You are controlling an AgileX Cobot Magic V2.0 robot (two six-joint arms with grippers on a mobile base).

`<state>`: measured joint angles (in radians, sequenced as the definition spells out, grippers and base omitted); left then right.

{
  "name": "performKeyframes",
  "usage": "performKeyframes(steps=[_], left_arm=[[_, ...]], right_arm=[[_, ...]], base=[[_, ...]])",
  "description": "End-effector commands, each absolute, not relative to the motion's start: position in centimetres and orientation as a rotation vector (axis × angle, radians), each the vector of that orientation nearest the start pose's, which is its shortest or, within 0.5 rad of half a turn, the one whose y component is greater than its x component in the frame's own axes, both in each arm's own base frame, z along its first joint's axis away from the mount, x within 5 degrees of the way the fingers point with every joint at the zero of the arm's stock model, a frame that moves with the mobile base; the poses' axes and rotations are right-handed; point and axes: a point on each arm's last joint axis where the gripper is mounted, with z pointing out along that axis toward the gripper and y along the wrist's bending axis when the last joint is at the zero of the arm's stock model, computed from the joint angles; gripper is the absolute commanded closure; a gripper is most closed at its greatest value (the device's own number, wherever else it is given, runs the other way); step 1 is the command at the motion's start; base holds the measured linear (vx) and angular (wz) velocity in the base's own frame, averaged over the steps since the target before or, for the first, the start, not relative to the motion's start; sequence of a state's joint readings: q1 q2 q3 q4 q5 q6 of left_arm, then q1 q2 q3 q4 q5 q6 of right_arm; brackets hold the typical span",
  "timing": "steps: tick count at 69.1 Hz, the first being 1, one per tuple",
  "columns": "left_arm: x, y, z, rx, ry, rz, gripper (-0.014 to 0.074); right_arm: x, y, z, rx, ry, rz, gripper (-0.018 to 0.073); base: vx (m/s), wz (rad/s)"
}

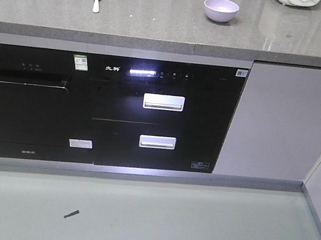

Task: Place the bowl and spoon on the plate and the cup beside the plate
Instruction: 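Drive the base toward the counter with the spoon and lavender bowl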

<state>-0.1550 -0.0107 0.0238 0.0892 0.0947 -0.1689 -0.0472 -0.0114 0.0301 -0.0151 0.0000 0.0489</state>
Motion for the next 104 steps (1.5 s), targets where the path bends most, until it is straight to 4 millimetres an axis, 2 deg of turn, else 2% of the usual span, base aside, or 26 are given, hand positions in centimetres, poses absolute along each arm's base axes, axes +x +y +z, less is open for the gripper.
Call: performKeyframes(steps=[1, 104], left_arm=[[5.37, -0.81, 21.13, 0.045, 1.483, -0.196, 0.0603], [5.37, -0.81, 21.13, 0.045, 1.483, -0.196, 0.0603]], right_arm=[[5.55, -0.28, 20.83, 0.054, 1.428, -0.023, 0.0570], [5.55, -0.28, 20.83, 0.054, 1.428, -0.023, 0.0570]], base=[[0.26, -0.04], [0.24, 0.03]])
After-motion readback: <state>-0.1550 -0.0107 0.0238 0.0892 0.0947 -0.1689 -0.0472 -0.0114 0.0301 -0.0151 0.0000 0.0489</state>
